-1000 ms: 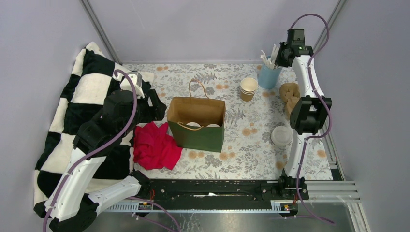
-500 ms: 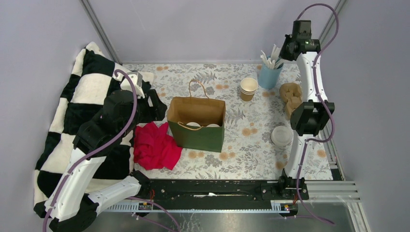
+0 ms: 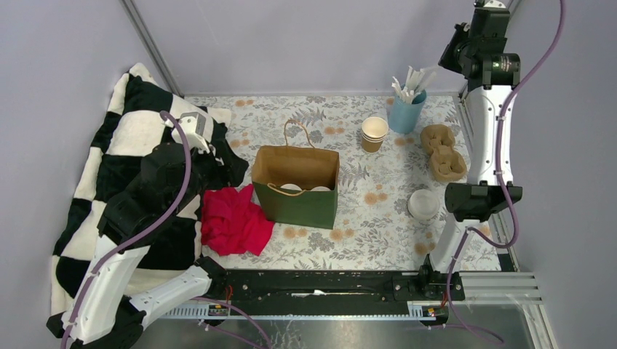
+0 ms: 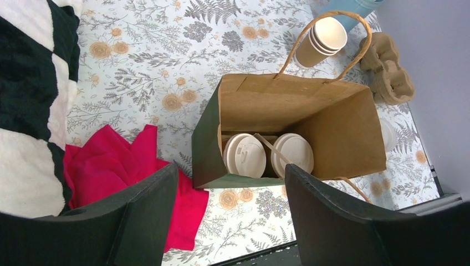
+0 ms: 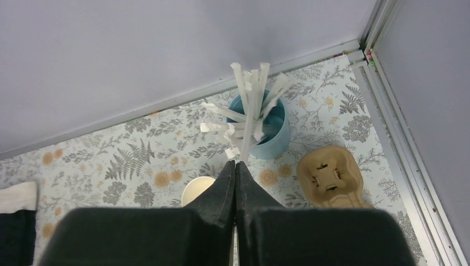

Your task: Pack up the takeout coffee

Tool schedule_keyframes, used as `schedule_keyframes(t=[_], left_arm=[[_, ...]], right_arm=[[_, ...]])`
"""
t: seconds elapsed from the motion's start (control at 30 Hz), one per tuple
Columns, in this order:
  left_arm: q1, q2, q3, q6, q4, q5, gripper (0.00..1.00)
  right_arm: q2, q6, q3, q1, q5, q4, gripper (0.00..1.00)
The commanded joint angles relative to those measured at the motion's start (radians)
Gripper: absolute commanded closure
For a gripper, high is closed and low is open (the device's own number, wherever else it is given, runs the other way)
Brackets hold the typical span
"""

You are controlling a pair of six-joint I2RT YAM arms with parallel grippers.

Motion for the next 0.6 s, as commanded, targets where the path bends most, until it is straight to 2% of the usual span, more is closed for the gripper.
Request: schedule_keyframes(t=[0.0, 0.07, 0.13, 0.23, 0.33, 0.43, 0.57], left_arm=[[-0.001, -0.007, 0.017, -0.001, 0.051, 0.030, 0.26], [-0.002, -0.008, 0.014, 0.001, 0.053, 0.038, 0.26], [-0.002, -0.009, 0.009, 0.002, 0.058, 0.042, 0.26], [-0.002, -0.010, 0.000, -0.002, 0.071, 0.047, 0.26], [-0.002, -0.010, -0.009, -0.011, 0.081, 0.042, 0.26], [-0.002, -0.008, -0.007, -0.018, 0.082, 0.034, 0.26], [-0.002, -0.009, -0.005, -0.028, 0.081, 0.025, 0.26]], right_arm=[[-0.070, 0.023, 0.073, 0.007, -0.037, -0.055, 1.00], [-0.131, 0.034, 0.043, 0.008, -0.095, -0.037, 1.00], [-0.218, 0.041, -0.065, 0.008, -0.243, 0.030, 1.00], [-0.347, 0.101, -0.232, 0.008, -0.572, 0.174, 1.00], [-0.431, 0.245, -0.380, 0.048, -0.866, 0.345, 1.00], [-0.453, 0.217, -0.369, 0.214, -0.922, 0.293, 1.00], [-0.434, 0.167, -0.288, 0.354, -0.923, 0.149, 1.00]])
